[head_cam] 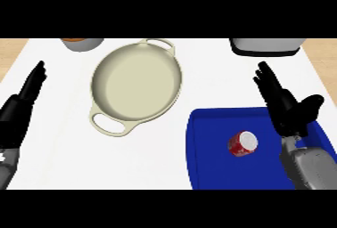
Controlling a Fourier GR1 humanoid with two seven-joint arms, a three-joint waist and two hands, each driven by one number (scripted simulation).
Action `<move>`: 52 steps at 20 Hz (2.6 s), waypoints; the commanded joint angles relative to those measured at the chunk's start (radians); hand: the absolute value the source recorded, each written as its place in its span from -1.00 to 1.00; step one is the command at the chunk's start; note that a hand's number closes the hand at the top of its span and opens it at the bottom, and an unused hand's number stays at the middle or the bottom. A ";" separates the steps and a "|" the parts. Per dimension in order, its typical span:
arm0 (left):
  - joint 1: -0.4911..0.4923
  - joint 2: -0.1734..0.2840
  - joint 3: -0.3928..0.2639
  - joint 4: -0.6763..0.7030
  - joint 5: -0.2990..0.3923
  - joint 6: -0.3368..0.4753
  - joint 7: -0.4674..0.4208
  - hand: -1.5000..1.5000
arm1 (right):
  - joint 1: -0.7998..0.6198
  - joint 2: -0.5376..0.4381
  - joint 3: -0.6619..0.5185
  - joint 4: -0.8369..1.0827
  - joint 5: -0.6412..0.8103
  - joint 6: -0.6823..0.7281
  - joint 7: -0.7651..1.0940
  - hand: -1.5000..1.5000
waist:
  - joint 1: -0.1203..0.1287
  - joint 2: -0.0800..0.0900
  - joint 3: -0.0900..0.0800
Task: Pick the can from the tray and place it in the pot
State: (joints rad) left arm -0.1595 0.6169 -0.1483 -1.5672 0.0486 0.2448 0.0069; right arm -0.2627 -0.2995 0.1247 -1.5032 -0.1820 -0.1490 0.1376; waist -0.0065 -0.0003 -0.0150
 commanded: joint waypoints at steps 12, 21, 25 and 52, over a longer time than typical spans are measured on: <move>0.126 -0.066 0.066 0.184 0.072 0.026 0.260 0.00 | 0.213 0.039 0.165 -0.153 0.601 -0.476 -0.182 -1.00 | -0.022 -0.008 0.015; 0.104 -0.074 0.061 0.134 0.043 0.033 0.352 0.00 | 0.413 -0.155 0.253 -0.516 0.918 -0.255 0.243 -1.00 | -0.019 -0.009 0.011; 0.083 -0.090 0.061 0.150 0.034 0.041 0.343 0.00 | 0.320 -0.186 0.256 -0.580 1.032 -0.038 0.508 -1.00 | -0.004 -0.002 0.008; 0.034 -0.185 0.051 0.169 -0.063 0.027 0.381 0.00 | 0.138 0.010 0.340 -0.497 0.891 0.559 1.009 -1.00 | 0.007 0.001 0.015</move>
State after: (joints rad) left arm -0.0933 0.4713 -0.0735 -1.4153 0.0210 0.2572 0.3682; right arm -0.0951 -0.3593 0.4173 -2.0513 0.6556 0.3829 1.0168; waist 0.0027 0.0003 -0.0004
